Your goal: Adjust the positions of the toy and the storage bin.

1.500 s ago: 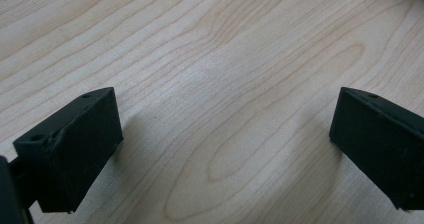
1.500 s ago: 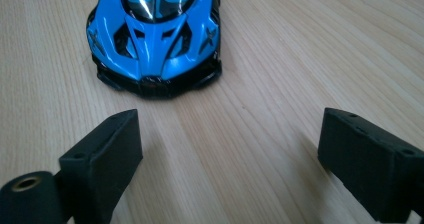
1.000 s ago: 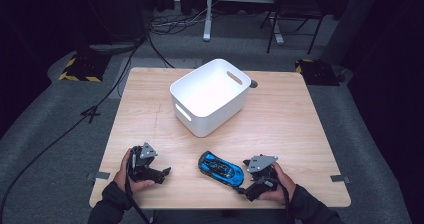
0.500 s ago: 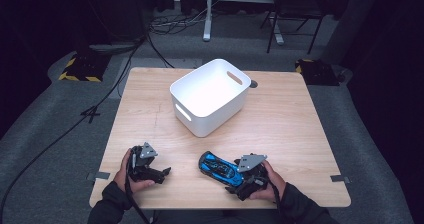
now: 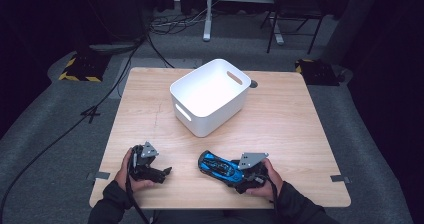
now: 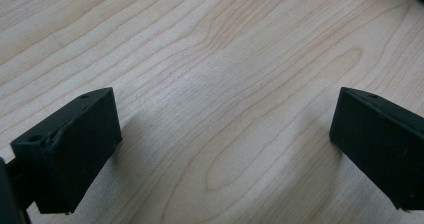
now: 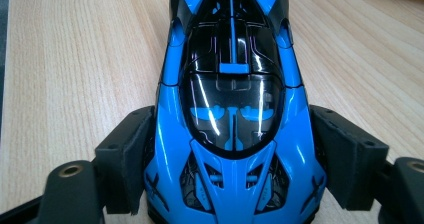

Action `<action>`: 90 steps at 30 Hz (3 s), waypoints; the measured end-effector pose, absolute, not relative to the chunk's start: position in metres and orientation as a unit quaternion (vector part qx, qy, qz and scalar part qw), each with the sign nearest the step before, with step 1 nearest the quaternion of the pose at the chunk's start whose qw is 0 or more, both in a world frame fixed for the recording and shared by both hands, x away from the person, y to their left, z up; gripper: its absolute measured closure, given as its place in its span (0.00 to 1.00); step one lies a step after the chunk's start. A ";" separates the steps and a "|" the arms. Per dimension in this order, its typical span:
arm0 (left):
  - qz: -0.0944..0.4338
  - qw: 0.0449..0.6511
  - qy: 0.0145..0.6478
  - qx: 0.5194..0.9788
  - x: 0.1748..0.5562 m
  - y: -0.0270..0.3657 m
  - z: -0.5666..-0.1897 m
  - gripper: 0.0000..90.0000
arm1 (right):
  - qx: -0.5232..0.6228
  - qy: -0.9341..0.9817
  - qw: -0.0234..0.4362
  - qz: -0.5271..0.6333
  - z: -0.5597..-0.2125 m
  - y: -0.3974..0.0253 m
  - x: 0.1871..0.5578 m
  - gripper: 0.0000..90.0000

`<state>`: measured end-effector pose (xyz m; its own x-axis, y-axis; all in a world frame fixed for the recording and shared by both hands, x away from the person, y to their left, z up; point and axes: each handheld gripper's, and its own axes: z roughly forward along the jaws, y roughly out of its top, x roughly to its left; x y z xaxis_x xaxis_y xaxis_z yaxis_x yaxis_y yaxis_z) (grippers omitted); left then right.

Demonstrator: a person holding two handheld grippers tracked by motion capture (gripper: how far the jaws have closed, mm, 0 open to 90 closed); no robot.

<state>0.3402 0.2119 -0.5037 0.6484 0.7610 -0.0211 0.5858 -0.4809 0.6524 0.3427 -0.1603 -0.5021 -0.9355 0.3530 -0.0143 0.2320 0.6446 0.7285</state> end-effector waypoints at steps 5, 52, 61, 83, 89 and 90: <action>0.135 0.321 0.394 0.851 0.342 0.210 -0.504 0.01 | 0.170 0.903 0.076 0.387 -0.501 -0.164 0.344 0.27; 0.208 0.441 0.312 0.816 0.358 0.171 -0.416 0.25 | 0.410 0.817 0.187 0.360 -0.501 -0.349 0.387 0.27; 0.214 0.460 0.288 0.812 0.380 0.127 -0.382 0.34 | 0.413 0.815 0.186 0.362 -0.502 -0.349 0.387 0.27; 0.195 0.374 0.336 0.842 0.444 0.066 -0.393 0.69 | 0.405 0.817 0.181 0.367 -0.502 -0.351 0.387 0.26; 0.167 0.393 0.301 0.853 0.443 0.065 -0.393 0.97 | 0.405 0.817 0.181 0.369 -0.502 -0.351 0.387 0.26; 0.167 0.393 0.294 0.855 0.442 0.064 -0.393 0.97 | 0.405 0.817 0.180 0.369 -0.502 -0.351 0.387 0.26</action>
